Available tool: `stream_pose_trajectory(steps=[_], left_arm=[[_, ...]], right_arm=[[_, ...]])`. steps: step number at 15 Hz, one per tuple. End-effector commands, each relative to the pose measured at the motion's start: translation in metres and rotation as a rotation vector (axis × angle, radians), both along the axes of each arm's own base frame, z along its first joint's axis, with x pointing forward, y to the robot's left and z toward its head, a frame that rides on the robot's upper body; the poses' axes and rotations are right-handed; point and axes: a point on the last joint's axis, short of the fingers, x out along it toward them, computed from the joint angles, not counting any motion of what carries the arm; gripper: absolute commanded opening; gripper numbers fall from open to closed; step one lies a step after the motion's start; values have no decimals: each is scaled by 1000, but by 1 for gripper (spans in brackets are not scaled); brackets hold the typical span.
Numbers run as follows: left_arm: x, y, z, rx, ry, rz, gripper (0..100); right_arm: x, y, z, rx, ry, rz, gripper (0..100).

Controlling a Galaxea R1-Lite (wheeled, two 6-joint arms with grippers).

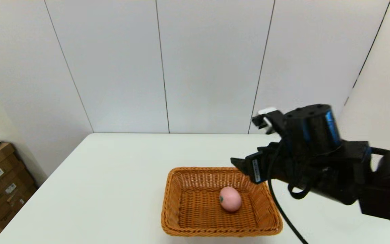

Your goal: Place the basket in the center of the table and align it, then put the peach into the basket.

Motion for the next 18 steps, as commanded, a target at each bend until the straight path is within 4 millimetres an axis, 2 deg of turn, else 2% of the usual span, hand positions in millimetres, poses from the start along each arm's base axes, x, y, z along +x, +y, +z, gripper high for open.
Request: stream_pose_trajectory(steps=[1, 3, 5, 6, 8, 10, 12, 15, 17, 18], left_arm=[[0, 0, 0, -1, 0, 1, 100], [0, 0, 0, -1, 0, 1, 100], [0, 0, 0, 1, 1, 1, 100], [0, 0, 0, 1, 0, 1, 100], [0, 0, 0, 1, 0, 1, 100], [0, 0, 0, 1, 1, 1, 100], [0, 0, 0, 1, 0, 1, 100], [0, 0, 0, 1, 1, 1, 100], [0, 0, 0, 1, 1, 1, 100], [0, 0, 0, -1, 0, 1, 100]], right_arm=[[-72, -68, 82, 188, -293, -34, 100], [-101, -101, 75, 143, -358, -78, 100], [-126, -125, 61, 124, -394, -105, 100], [-146, -142, 55, 140, -438, -136, 100], [-182, -162, 38, 152, -485, -183, 100], [-217, -172, 24, 131, -496, -248, 100], [-238, -174, 15, 111, -518, -303, 100], [-258, -172, -4, 82, -511, -391, 100], [-263, -173, -19, 81, -461, -414, 100], [-264, -173, -35, 80, -450, -416, 100]])
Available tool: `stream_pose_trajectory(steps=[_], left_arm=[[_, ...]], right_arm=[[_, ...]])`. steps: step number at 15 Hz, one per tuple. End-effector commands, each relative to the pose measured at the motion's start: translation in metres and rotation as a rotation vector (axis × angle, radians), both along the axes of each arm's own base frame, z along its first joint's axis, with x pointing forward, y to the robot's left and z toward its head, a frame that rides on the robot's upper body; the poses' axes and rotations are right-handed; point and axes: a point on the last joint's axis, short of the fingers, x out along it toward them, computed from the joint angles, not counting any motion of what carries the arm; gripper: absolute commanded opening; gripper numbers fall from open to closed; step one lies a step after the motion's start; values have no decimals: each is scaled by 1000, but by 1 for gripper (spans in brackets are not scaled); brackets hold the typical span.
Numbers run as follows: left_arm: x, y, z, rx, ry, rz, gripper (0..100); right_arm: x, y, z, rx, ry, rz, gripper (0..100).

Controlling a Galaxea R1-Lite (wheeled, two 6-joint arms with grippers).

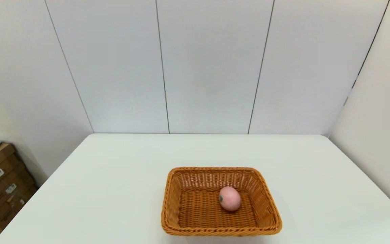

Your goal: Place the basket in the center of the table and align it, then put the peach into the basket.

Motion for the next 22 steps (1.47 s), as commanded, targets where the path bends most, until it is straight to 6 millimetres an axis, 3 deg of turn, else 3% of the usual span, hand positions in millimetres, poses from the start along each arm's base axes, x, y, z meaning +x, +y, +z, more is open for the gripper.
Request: stream_pose_trajectory(steps=[1, 4, 8, 13, 22], left_arm=[[0, 0, 0, -3, 0, 1, 100], [0, 0, 0, -3, 0, 1, 100], [0, 0, 0, -3, 0, 1, 100], [0, 0, 0, -3, 0, 1, 100], [0, 0, 0, -3, 0, 1, 100]], right_arm=[[-20, 0, -52, 3, 8, -33, 100], [-17, 1, -87, -69, 37, -5, 100], [-10, 1, -102, -80, 75, -2, 100], [-5, 1, -103, -61, -15, -9, 100], [-5, 0, -103, 22, -17, -29, 100]])
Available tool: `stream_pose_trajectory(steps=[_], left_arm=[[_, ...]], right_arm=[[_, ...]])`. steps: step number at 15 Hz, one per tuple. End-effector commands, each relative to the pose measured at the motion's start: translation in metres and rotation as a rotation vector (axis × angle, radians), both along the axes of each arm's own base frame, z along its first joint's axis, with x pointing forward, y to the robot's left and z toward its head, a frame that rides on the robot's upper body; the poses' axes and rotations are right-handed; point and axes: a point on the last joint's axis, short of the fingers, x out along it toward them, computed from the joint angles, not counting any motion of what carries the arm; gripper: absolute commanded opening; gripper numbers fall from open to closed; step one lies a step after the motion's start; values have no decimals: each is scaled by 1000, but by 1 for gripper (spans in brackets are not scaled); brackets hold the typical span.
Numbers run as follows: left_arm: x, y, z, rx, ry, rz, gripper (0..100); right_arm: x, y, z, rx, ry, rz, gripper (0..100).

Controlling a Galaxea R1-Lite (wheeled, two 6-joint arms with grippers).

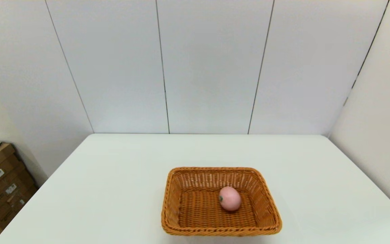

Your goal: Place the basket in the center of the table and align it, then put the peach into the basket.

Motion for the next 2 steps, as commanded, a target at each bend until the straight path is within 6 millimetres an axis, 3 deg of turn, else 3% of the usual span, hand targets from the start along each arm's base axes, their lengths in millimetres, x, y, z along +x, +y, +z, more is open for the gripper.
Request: stream_pose_trajectory(steps=[1, 2], left_arm=[[0, 0, 0, -1, 0, 1, 100], [0, 0, 0, -1, 0, 1, 100]], right_arm=[[0, 0, 0, 1, 0, 0, 100], [0, 0, 0, 1, 0, 0, 100]])
